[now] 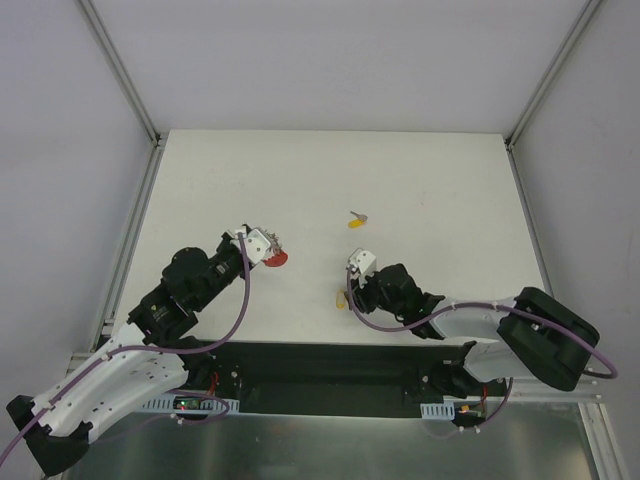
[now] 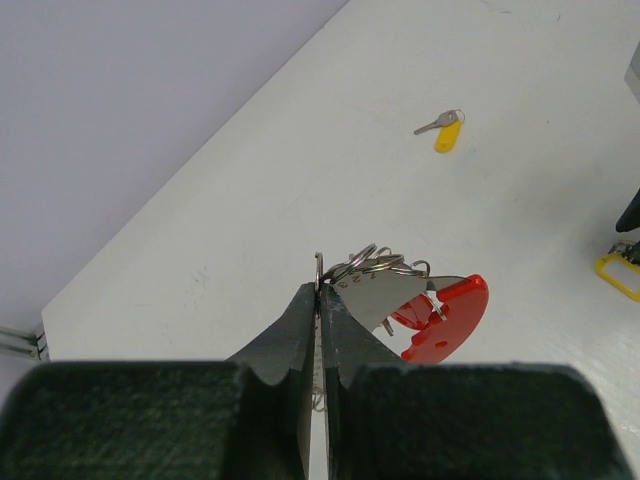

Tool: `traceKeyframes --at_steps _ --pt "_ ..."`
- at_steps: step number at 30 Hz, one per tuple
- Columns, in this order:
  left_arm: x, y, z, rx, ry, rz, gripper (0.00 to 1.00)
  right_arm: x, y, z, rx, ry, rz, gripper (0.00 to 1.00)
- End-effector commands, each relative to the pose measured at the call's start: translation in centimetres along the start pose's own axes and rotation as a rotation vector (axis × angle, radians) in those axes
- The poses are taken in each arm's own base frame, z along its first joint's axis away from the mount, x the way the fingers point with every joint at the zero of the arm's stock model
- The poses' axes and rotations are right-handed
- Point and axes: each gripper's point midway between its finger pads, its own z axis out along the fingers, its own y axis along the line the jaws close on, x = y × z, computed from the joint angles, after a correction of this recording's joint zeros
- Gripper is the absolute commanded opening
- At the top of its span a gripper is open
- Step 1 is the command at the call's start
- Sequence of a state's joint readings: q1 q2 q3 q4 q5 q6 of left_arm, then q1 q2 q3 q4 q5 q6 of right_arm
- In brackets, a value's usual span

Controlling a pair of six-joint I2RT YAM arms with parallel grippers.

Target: Put the keys on the keyring

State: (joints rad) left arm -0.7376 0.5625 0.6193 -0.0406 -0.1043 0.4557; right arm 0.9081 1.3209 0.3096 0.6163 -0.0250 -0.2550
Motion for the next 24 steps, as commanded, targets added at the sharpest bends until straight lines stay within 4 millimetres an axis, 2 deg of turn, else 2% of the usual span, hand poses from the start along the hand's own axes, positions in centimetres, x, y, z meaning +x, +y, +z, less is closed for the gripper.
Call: traceKeyframes --at_steps 1,24 --pt "-1.5 0.6 0.2 -0.019 -0.066 -0.018 0.00 -2.6 0.2 0.9 -0.024 -0.073 -0.005 0.31" --pt "-1.5 0.4 0.3 -0.009 -0.067 -0.018 0.00 -1.9 0.0 2.0 -0.043 -0.027 0.019 0.20"
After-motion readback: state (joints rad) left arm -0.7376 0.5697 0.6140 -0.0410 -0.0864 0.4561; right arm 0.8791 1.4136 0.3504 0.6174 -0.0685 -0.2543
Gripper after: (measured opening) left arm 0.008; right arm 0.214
